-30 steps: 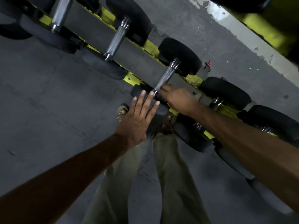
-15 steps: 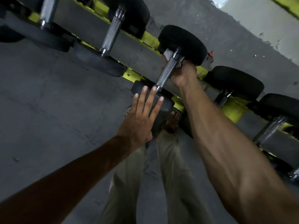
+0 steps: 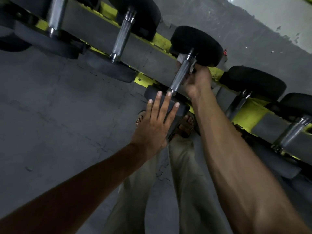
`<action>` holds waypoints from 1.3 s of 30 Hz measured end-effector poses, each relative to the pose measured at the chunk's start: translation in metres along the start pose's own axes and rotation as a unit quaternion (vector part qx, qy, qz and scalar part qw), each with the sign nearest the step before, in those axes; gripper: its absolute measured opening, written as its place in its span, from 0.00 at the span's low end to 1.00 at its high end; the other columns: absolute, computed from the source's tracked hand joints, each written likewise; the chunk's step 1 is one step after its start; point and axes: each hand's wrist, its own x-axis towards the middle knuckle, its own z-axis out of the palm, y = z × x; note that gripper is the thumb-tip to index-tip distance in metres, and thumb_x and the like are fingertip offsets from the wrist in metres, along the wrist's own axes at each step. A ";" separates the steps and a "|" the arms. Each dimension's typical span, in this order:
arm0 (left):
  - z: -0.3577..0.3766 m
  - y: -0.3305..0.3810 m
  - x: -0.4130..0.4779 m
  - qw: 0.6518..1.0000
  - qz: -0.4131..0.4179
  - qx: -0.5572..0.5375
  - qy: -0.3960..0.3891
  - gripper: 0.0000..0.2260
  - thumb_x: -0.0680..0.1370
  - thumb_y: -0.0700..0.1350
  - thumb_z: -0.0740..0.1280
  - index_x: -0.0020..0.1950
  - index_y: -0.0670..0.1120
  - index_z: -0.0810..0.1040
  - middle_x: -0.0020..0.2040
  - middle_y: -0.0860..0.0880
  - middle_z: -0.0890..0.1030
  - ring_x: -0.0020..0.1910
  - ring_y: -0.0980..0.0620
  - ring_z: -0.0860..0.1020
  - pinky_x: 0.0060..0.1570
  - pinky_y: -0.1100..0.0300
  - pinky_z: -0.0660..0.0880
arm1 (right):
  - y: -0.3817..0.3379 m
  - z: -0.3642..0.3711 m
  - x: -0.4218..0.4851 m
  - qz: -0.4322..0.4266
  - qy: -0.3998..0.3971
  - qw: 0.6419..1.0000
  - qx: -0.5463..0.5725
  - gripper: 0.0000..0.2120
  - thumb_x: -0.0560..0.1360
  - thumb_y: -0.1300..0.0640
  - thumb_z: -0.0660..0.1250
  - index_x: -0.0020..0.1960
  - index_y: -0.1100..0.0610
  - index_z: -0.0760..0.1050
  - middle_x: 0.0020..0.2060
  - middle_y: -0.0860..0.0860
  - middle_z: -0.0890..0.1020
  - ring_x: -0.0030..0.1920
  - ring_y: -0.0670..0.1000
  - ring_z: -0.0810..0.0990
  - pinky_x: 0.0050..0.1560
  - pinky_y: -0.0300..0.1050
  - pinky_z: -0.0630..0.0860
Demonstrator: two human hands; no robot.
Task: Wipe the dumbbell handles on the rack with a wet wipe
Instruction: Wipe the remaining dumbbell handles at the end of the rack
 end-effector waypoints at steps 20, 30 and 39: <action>-0.002 -0.002 0.000 1.000 0.006 0.002 -0.001 0.58 0.75 0.68 0.66 0.82 0.38 0.32 0.80 0.28 0.32 0.81 0.25 0.39 0.79 0.35 0.53 | 0.021 -0.029 -0.037 -0.186 0.077 0.963 -0.180 0.06 0.81 0.65 0.65 0.51 0.59 0.81 0.42 0.51 0.83 0.44 0.50 0.82 0.53 0.53 0.82; -0.001 -0.002 0.000 1.000 0.007 0.024 0.002 0.57 0.76 0.68 0.64 0.82 0.38 0.31 0.80 0.28 0.32 0.81 0.25 0.40 0.79 0.36 0.54 | -0.018 -0.029 -0.036 -0.530 -0.078 0.339 -0.773 0.14 0.82 0.51 0.59 0.63 0.52 0.78 0.73 0.47 0.73 0.55 0.56 0.81 0.38 0.47 0.77; -0.006 0.000 -0.001 0.999 -0.005 0.030 -0.012 0.59 0.75 0.70 0.65 0.82 0.38 0.30 0.80 0.27 0.33 0.81 0.25 0.41 0.79 0.36 0.54 | -0.038 -0.015 -0.042 -0.399 -0.322 0.250 -0.821 0.10 0.77 0.58 0.63 0.55 0.49 0.79 0.59 0.50 0.82 0.54 0.56 0.83 0.45 0.49 0.80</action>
